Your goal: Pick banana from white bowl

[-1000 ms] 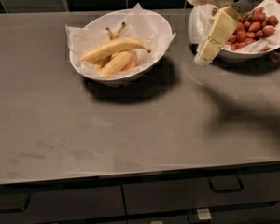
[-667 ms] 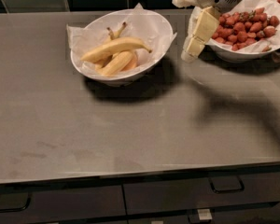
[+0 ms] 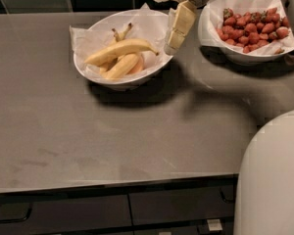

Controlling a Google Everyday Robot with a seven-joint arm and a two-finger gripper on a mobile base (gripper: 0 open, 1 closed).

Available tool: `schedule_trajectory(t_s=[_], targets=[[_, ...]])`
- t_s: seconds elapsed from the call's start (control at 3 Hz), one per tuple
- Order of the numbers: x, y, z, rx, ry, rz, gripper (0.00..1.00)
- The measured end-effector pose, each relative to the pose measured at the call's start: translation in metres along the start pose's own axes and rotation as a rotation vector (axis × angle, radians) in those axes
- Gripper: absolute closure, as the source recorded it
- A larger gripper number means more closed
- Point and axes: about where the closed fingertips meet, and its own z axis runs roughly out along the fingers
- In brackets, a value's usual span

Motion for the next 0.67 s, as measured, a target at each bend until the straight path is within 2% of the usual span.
schedule_trajectory(t_s=[0.33,0.67], targets=[[-0.002,-0.007,0.001,0.023,-0.013,0.006,0.0],[-0.007,-0.02,0.022,0.004,-0.068,0.015,0.0]])
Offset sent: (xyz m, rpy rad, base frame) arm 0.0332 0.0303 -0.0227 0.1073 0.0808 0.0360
